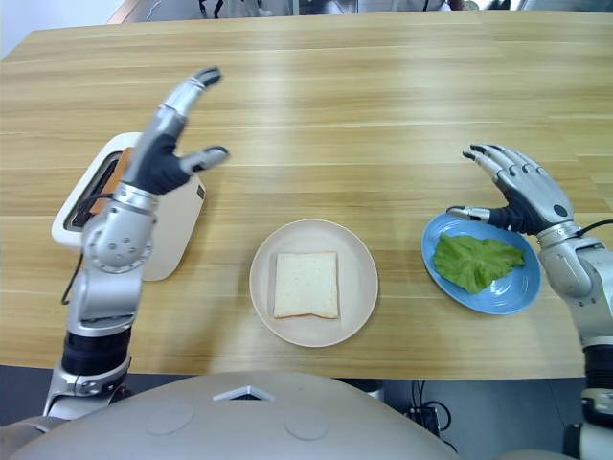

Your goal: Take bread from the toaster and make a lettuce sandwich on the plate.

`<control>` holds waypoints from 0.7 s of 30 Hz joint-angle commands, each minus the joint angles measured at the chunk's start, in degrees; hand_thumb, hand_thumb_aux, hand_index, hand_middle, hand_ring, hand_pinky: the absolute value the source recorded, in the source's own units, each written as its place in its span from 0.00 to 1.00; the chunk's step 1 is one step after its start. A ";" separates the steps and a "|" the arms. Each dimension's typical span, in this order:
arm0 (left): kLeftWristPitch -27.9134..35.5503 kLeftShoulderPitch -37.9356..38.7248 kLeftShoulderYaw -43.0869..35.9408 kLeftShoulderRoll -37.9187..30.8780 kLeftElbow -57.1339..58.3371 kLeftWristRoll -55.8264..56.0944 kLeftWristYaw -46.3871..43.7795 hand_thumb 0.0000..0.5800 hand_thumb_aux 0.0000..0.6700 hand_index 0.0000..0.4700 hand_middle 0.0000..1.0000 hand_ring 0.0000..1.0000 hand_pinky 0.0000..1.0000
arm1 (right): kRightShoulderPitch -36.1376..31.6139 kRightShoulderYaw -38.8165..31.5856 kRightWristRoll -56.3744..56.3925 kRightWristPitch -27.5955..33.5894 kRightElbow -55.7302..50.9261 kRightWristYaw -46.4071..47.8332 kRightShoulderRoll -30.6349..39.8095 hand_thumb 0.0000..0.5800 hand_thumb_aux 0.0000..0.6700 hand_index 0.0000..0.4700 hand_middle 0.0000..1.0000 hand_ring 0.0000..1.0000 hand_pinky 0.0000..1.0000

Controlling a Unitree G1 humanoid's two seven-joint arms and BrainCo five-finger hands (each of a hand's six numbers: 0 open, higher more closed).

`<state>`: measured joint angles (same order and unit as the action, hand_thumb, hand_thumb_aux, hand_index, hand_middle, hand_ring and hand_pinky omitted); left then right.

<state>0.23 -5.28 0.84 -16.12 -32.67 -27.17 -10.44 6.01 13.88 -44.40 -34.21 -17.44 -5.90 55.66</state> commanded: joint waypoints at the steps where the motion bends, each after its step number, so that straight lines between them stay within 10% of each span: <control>1: 0.16 2.16 1.98 -0.17 -1.31 2.82 0.01 0.00 0.00 0.00 0.00 0.00 0.00 | 0.88 -5.41 -7.67 1.28 -1.33 -2.24 4.33 0.00 0.00 0.00 0.00 0.00 0.00; 21: 0.15 3.91 -0.21 0.38 -2.36 2.53 0.65 0.00 0.00 0.00 0.00 0.00 0.00 | 4.29 -14.31 -12.74 -0.41 4.32 -1.24 21.79 0.00 0.00 0.00 0.00 0.00 0.00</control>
<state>-0.17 -1.84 1.25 -16.08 -34.65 -24.45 -9.98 10.59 0.25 -57.57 -33.74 -14.21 -8.33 76.68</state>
